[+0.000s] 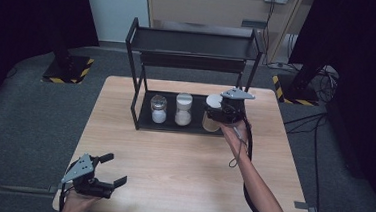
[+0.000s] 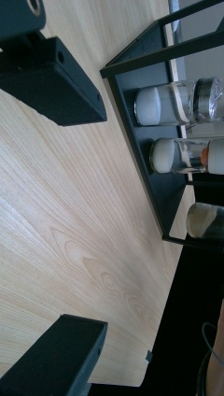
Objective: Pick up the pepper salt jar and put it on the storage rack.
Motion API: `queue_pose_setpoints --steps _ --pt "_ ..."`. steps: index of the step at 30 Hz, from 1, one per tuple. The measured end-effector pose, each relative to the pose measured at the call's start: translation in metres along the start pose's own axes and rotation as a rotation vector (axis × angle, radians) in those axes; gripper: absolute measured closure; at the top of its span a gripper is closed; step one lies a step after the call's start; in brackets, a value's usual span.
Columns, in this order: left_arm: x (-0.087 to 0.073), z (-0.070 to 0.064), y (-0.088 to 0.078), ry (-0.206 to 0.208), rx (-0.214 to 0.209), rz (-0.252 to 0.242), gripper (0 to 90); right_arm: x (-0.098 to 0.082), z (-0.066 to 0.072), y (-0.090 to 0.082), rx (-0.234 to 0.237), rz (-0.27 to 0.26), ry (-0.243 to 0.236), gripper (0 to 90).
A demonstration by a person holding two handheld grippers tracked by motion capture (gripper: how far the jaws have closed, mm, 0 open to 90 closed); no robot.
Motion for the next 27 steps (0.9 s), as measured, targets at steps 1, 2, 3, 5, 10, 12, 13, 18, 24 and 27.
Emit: queue_pose_setpoints --steps 1,2,3,5,10,12,13,18,24,27 --pt "0.0 0.0 0.0 0.0 0.0 0.001 1.0 0.0 0.0 0.003 -0.007 0.0 0.002 33.6" --pt "0.0 0.0 0.0 -0.001 0.0 0.0 1.0 0.0 -0.001 0.005 -0.014 0.001 0.005 33.6" --pt "0.0 0.0 0.0 -0.001 -0.001 0.0 1.0 -0.001 -0.001 0.007 -0.02 0.001 0.006 33.6" --pt "0.0 0.0 0.0 -0.002 -0.001 0.0 1.0 -0.002 -0.001 0.013 -0.039 0.003 0.007 33.6" --pt "0.0 0.001 0.0 -0.003 0.0 -0.002 0.9 -0.006 -0.004 0.025 -0.076 0.0 0.024 33.6" --pt "0.0 0.001 0.0 -0.003 0.0 -0.002 1.0 -0.008 -0.004 0.03 -0.088 0.003 0.023 33.6" --pt "-0.001 0.001 0.0 -0.003 0.0 -0.002 1.0 -0.009 -0.004 0.032 -0.092 0.004 0.022 33.6" --pt "-0.001 0.001 0.0 -0.006 0.001 -0.004 1.0 -0.016 -0.005 0.043 -0.11 0.004 0.021 33.6" --pt "-0.001 0.001 0.0 -0.007 0.002 -0.005 1.0 -0.024 -0.006 0.052 -0.114 0.01 0.04 33.6" --pt "-0.001 0.001 0.0 -0.008 0.002 -0.005 1.0 -0.026 -0.005 0.056 -0.113 0.015 0.033 33.6"
Point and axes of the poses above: each handheld gripper's, and its own axes: y roughly forward along the jaws, x roughly out of its top, z roughly to its left, the point moved 2 cm from there along y, roughly forward along the jaws, and after that the axes turned 4 degrees about -z, right-handed, at the moved point
